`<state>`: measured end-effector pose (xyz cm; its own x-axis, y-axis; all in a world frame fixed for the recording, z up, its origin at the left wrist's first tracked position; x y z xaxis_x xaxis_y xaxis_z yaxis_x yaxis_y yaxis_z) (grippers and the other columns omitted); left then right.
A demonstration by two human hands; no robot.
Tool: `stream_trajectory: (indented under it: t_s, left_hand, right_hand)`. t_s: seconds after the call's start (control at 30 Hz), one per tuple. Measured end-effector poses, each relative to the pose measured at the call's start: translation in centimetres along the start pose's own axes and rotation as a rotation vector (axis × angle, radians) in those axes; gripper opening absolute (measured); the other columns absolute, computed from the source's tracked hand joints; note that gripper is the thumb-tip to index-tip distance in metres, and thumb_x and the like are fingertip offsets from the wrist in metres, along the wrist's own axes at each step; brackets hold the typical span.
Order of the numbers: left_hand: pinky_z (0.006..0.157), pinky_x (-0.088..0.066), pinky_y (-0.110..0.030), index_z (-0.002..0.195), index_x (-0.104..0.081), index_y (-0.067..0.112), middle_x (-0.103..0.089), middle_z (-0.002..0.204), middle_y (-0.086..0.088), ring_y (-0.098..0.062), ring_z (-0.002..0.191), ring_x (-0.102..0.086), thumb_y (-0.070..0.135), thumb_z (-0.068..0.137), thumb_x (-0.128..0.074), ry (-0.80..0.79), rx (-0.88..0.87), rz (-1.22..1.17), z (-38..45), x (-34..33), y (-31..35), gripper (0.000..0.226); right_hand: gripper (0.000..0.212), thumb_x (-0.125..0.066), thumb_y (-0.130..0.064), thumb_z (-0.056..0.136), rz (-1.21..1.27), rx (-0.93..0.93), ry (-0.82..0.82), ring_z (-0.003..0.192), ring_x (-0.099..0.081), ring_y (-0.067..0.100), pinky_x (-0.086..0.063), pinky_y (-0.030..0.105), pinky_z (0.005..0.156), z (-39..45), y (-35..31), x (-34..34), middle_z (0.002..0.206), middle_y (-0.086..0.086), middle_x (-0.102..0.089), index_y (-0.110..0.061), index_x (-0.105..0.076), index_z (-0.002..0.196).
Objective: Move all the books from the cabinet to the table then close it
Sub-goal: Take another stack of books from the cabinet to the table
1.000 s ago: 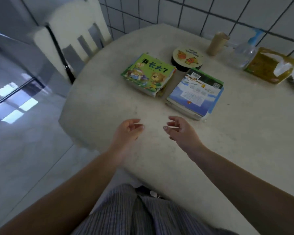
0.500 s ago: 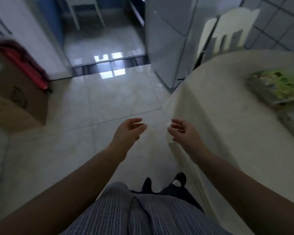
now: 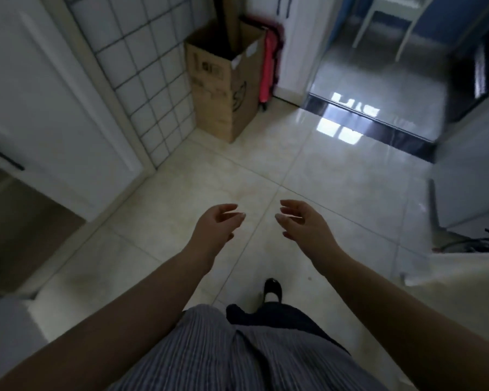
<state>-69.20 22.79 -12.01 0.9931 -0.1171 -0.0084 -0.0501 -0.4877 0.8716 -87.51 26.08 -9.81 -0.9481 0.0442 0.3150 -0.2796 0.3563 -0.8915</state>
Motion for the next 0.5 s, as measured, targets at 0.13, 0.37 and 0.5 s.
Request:
stream_trajectory:
  t_s: [0.13, 0.37, 0.5]
  left_hand:
    - [0.092, -0.048, -0.035, 0.112, -0.059, 0.022, -0.065, 0.106, 0.000, -0.016, 0.102, -0.061, 0.021, 0.087, -0.066, 0.153, 0.026, -0.109, 0.8, 5.2, -0.3, 0.026]
    - [0.091, -0.049, -0.035, 0.109, -0.061, 0.021, -0.067, 0.096, 0.004, -0.015, 0.098, -0.063, 0.020, 0.086, -0.068, 0.438, 0.071, -0.291, 3.6, 12.9, 0.5, 0.024]
    - [0.090, -0.050, -0.034, 0.109, -0.061, 0.021, -0.067, 0.095, 0.006, -0.015, 0.100, -0.064, 0.019, 0.086, -0.068, 0.631, 0.045, -0.428, 5.2, 17.8, 2.0, 0.024]
  right_hand:
    - [0.034, -0.061, -0.027, 0.089, -0.060, 0.033, -0.152, 0.098, -0.059, 0.006, -0.052, 0.030, 0.089, 3.8, -2.8, -5.2, 0.113, -0.008, -0.057, -0.025, -0.053, 0.122]
    - [0.031, -0.063, -0.024, 0.087, -0.128, 0.051, -0.409, 0.090, -0.061, 0.008, -0.054, 0.037, 0.091, 11.5, -7.7, -13.1, 0.115, -0.004, -0.059, -0.024, -0.057, 0.118]
    - [0.026, -0.065, -0.025, 0.086, -0.211, 0.129, -0.578, 0.093, -0.061, 0.007, -0.053, 0.040, 0.092, 16.5, -12.0, -19.3, 0.106, -0.012, -0.059, -0.030, -0.059, 0.111]
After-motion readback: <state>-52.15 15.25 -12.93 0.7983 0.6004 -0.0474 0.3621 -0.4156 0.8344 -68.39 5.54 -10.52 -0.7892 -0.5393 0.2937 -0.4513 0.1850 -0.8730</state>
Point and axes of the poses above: each hand's wrist, its own z-axis towards the middle knuckle, its own x-axis out of the back of the hand, y = z × x, the point moved 1 cm from there along z, towards the middle knuckle
